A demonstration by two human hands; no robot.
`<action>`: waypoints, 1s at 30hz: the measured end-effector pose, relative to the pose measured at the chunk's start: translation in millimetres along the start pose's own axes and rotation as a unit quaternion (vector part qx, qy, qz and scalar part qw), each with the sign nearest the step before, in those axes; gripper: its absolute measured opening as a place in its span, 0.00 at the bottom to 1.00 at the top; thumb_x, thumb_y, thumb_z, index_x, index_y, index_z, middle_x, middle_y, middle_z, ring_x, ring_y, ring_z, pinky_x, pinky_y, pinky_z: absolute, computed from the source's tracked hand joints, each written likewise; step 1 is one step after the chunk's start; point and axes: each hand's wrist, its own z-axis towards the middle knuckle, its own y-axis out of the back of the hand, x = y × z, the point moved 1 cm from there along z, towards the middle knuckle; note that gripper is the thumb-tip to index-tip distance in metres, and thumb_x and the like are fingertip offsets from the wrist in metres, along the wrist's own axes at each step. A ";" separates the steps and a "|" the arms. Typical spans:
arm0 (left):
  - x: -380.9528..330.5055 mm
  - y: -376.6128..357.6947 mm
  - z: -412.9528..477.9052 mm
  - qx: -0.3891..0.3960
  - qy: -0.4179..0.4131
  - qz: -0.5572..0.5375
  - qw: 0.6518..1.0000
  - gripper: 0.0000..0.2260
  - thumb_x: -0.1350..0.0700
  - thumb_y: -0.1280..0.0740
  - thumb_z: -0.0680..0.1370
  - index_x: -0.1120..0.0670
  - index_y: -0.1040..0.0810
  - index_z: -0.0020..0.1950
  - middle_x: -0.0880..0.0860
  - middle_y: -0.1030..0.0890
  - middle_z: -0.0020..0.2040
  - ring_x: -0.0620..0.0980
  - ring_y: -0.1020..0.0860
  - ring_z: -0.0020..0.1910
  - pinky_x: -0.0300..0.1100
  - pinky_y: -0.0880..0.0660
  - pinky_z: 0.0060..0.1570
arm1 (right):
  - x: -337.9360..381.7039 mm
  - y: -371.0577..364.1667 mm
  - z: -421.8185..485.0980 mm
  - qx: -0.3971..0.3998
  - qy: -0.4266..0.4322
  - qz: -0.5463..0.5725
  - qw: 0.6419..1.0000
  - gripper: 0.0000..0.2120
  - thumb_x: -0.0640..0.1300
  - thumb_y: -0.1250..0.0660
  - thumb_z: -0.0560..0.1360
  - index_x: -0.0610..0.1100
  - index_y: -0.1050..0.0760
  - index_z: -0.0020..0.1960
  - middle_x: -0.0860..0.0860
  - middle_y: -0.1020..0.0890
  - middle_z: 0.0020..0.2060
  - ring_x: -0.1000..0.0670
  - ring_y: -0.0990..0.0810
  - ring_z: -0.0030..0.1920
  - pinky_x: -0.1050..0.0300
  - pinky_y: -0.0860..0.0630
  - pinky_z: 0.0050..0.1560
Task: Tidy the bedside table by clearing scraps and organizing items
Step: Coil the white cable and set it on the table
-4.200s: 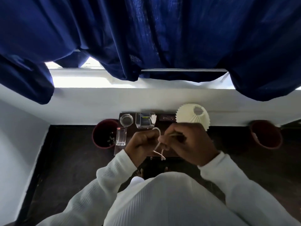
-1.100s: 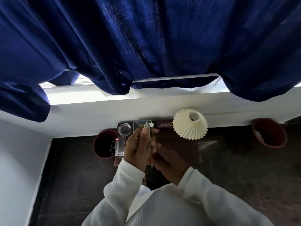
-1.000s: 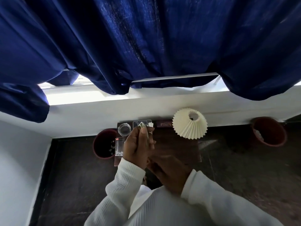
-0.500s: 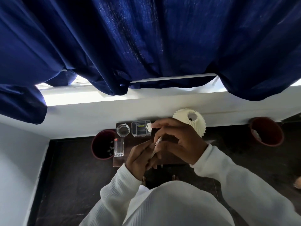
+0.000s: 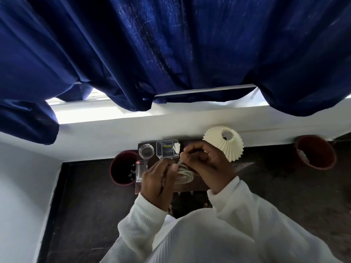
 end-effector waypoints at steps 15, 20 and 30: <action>5.6 0.9 7.8 -0.008 0.194 -0.105 0.975 0.24 0.40 0.42 0.75 0.61 0.26 0.38 0.54 0.20 0.31 0.51 0.23 0.31 0.48 0.25 0.34 | -19.1 3.4 -9.6 0.072 0.079 -0.239 0.965 0.10 0.49 0.23 0.68 0.58 0.21 0.46 0.62 0.16 0.39 0.58 0.17 0.42 0.67 0.22 0.43; 16.7 0.8 11.0 -0.026 0.154 0.012 0.988 0.18 0.38 0.43 0.74 0.50 0.21 0.43 0.42 0.21 0.29 0.37 0.21 0.33 0.32 0.26 0.34 | -27.5 5.0 -9.4 0.064 -0.006 -0.117 0.991 0.17 0.46 0.23 0.64 0.53 0.21 0.50 0.53 0.14 0.45 0.53 0.15 0.48 0.57 0.19 0.48; 34.1 -7.9 1.4 0.054 0.235 -0.106 0.965 0.19 0.44 0.40 0.80 0.58 0.22 0.42 0.60 0.19 0.32 0.52 0.20 0.30 0.46 0.22 0.31 | -25.0 7.5 -9.6 0.092 0.057 -0.199 0.974 0.17 0.51 0.24 0.67 0.56 0.25 0.54 0.59 0.14 0.46 0.56 0.15 0.46 0.59 0.19 0.44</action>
